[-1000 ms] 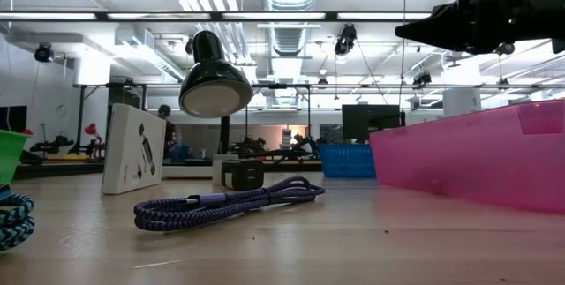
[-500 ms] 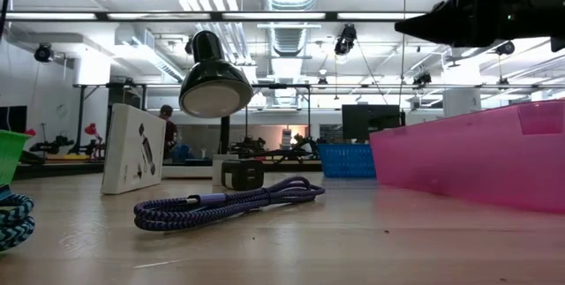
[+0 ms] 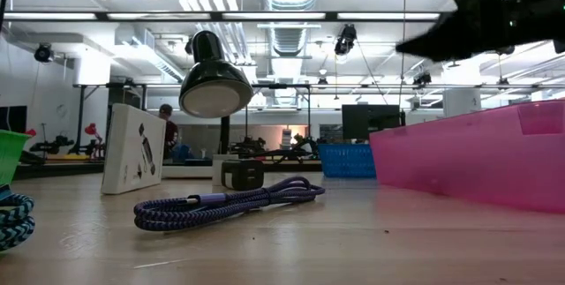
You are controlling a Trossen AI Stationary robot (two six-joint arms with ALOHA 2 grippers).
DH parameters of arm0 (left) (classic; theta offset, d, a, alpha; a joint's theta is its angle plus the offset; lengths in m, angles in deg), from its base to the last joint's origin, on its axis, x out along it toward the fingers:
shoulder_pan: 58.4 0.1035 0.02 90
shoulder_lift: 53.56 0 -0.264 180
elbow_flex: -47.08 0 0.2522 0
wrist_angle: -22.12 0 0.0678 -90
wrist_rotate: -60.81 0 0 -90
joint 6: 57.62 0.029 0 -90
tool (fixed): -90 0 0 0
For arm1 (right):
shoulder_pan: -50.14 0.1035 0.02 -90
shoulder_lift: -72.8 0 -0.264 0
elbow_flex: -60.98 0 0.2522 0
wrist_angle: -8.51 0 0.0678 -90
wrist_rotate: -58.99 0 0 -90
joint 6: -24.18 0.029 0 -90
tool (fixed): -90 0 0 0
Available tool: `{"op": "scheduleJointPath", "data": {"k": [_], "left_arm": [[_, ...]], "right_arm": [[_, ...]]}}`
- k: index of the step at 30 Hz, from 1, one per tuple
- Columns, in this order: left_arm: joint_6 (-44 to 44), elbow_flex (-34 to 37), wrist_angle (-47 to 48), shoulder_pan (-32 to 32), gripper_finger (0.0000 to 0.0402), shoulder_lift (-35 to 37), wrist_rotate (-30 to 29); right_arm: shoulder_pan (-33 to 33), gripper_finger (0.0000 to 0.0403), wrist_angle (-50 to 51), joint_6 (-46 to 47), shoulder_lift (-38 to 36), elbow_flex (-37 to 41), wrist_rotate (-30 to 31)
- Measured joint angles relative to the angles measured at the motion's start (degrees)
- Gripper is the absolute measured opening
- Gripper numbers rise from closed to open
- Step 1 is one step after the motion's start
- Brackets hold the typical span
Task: Pick and place items into bin
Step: Put the blue charger cable into the pink bin
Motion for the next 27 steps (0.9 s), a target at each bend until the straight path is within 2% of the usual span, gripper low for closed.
{"op": "scheduleJointPath", "data": {"k": [4,10,17,23,27], "left_arm": [[-3.66,-0.13,-2.06,0.00,0.0157,0.01,0.01],[-12.15,0.07,-2.50,-0.39,0.0157,0.02,-0.06],[-15.42,-0.51,-2.43,-0.88,0.0157,-2.77,-2.19],[-21.21,-2.21,-2.38,-3.25,0.0157,-5.88,-2.24],[-24.97,-3.54,-2.39,-5.71,0.0157,-7.72,-3.91]], "right_arm": [[0.00,0.0052,7.18,5.21,0.04,0.11,0.00],[0.16,0.0052,7.77,16.36,0.02,0.11,-2.28],[0.15,0.0052,3.42,19.62,-0.14,0.09,-4.80],[0.17,0.0052,-3.57,15.47,-0.47,0.11,-10.81],[0.24,0.0052,-3.63,13.51,-0.46,0.09,-11.19]]}}
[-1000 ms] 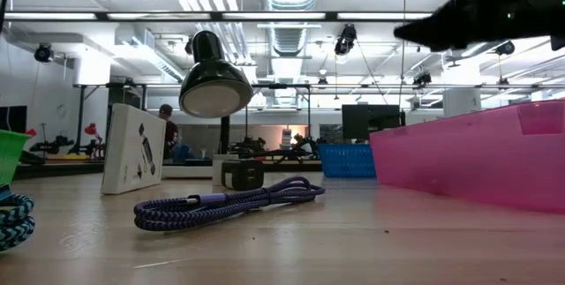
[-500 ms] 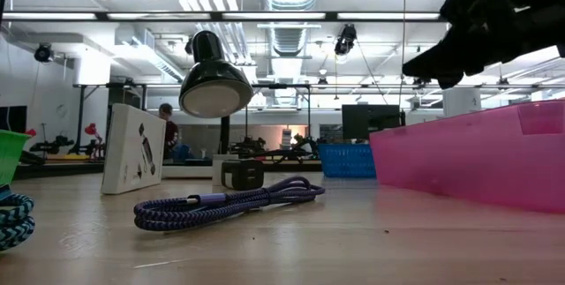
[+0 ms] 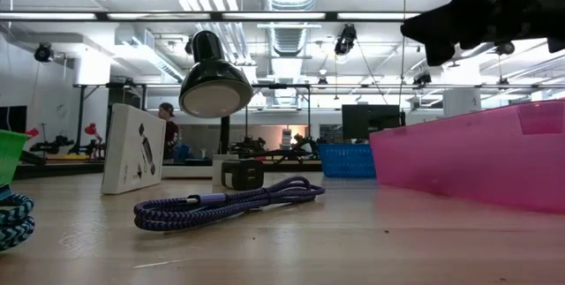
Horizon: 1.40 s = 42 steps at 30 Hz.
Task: Pick and place items into bin
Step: Put the blue charger cable into the pink bin
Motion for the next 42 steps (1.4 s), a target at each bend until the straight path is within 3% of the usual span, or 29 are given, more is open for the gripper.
{"op": "scheduleJointPath", "data": {"k": [8,19,22,30,34,42], "left_arm": [[-11.23,-1.59,6.72,-3.10,0.0157,-2.95,-1.64],[-27.48,-1.07,14.32,-3.78,0.0157,-3.15,2.64],[-29.10,-1.05,16.76,-3.78,0.0157,-3.15,5.33],[-32.13,-1.07,20.04,-3.78,0.0157,-3.91,5.88],[-33.99,-1.85,20.41,-3.89,0.0157,-6.49,8.77],[-36.98,-8.18,28.10,-3.94,0.0157,-14.79,20.82]], "right_arm": [[0.02,0.0052,1.76,-0.90,0.55,0.21,-2.64],[0.04,0.0052,1.65,-2.77,4.46,0.46,-2.62],[0.02,0.0052,0.91,-5.01,6.73,0.39,-2.55],[0.02,0.0052,-0.40,-9.98,10.45,-3.64,-2.36],[0.02,0.0052,-0.36,-10.29,12.38,-5.14,-2.35],[-0.02,0.0052,-0.30,-13.53,17.39,-7.02,-2.22]]}}
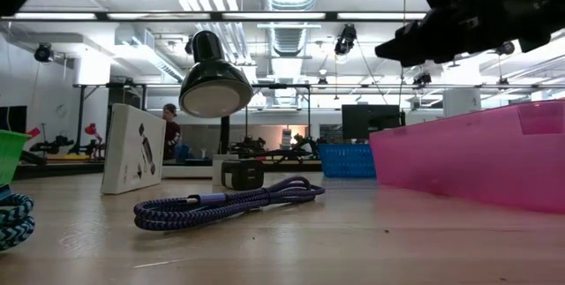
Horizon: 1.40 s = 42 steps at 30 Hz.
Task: Pick and place items into bin
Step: Put the blue charger cable into the pink bin
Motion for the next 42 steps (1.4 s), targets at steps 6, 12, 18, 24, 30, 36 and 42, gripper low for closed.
{"op": "scheduleJointPath", "data": {"k": [6,12,18,24,30,36,42], "left_arm": [[3.08,-7.76,8.85,-0.18,0.0157,-4.43,0.31],[8.63,-12.70,9.41,-1.24,0.0157,-8.62,-0.85],[9.26,-13.35,9.70,-2.22,0.0157,-10.88,2.12],[9.78,-12.85,11.39,-2.85,0.0157,-10.98,2.46],[11.41,-12.13,14.13,-4.11,0.0157,-11.00,2.43],[10.99,-11.72,13.82,-4.43,0.0157,-11.00,-0.27],[14.40,-9.87,13.81,-4.89,0.0157,-11.00,0.25]], "right_arm": [[-0.05,0.0052,-0.06,-0.06,3.00,-0.89,0.02],[-0.09,0.0052,-0.01,-0.35,4.58,-1.31,0.02],[-0.11,0.0052,0.22,-0.56,4.30,-1.31,0.02],[-0.11,0.0052,0.29,-1.06,4.45,-1.31,0.02],[-0.12,0.0052,0.29,-1.83,4.45,-1.31,0.02],[-0.12,0.0052,0.29,-3.91,4.43,-1.29,0.02],[-0.12,0.0052,0.29,-4.10,4.43,-1.28,0.02]]}}
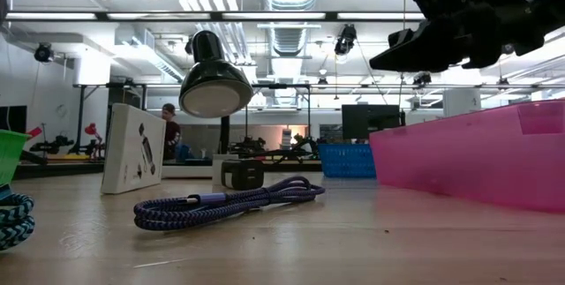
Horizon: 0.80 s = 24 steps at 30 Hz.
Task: Pick and place items into bin
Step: Put the blue charger cable into the pink bin
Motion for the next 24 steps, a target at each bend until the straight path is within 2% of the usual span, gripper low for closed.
{"op": "scheduleJointPath", "data": {"k": [15,19,24], "left_arm": [[0.42,4.24,-2.77,-1.17,0.0157,0.07,0.04],[5.34,6.00,-7.07,-1.66,0.0157,0.07,0.11],[7.59,6.24,-7.31,-1.57,0.0157,0.07,-1.27]], "right_arm": [[-0.02,0.0052,0.02,-2.33,0.00,0.01,0.00],[-0.02,0.0052,0.02,-2.58,0.00,0.01,0.00],[-0.02,0.0052,0.01,-2.58,0.00,0.01,-0.01]]}}
